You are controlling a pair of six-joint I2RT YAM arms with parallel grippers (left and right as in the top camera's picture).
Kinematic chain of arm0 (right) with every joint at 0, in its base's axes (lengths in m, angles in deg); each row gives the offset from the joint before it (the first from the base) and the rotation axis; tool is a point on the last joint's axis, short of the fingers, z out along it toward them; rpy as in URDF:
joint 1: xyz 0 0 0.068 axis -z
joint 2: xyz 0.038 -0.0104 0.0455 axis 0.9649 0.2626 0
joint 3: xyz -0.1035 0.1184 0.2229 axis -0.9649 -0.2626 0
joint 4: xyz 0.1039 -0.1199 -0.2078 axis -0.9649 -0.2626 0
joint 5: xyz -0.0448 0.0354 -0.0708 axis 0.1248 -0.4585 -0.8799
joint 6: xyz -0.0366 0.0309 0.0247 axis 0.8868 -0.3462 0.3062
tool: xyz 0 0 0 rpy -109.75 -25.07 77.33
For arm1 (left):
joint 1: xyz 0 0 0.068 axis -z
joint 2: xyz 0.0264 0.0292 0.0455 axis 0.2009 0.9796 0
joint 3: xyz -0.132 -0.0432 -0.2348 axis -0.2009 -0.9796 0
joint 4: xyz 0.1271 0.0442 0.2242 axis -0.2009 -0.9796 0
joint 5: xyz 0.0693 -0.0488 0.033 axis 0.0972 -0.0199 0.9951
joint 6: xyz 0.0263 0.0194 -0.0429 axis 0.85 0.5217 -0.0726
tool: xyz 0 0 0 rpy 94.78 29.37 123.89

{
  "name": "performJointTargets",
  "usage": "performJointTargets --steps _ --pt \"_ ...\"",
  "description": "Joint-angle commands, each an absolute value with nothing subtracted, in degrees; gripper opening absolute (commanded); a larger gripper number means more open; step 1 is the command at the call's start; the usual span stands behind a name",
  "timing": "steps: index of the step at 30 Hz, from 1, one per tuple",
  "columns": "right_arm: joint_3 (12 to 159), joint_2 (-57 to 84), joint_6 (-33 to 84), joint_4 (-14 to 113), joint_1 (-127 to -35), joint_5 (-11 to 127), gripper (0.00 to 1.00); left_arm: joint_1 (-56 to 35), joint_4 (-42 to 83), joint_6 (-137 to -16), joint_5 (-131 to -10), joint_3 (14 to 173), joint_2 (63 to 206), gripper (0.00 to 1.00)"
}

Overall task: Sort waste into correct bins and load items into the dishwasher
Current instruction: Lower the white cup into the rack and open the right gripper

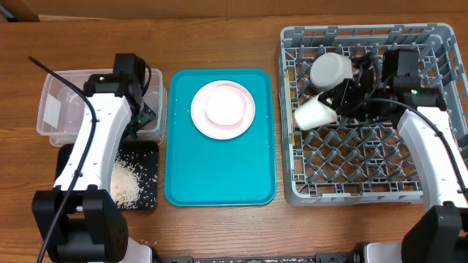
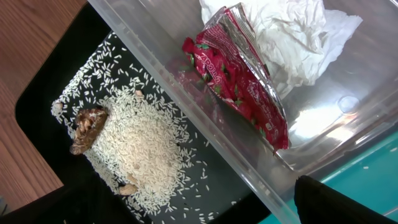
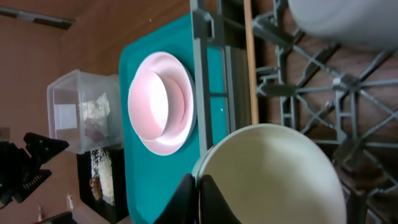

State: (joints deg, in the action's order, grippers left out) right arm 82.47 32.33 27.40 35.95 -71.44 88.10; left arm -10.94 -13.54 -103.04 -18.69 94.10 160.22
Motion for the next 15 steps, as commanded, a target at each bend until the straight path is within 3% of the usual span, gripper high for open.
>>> performJointTargets --steps 1,15 --pt "81.0 32.2 27.6 37.2 -71.5 91.2 0.04 -10.8 -13.7 -103.4 -17.5 94.9 160.7 1.0" --pt "79.4 33.3 27.1 37.6 -71.5 91.4 0.04 -10.8 -13.7 -103.4 -17.5 94.9 160.7 1.0"
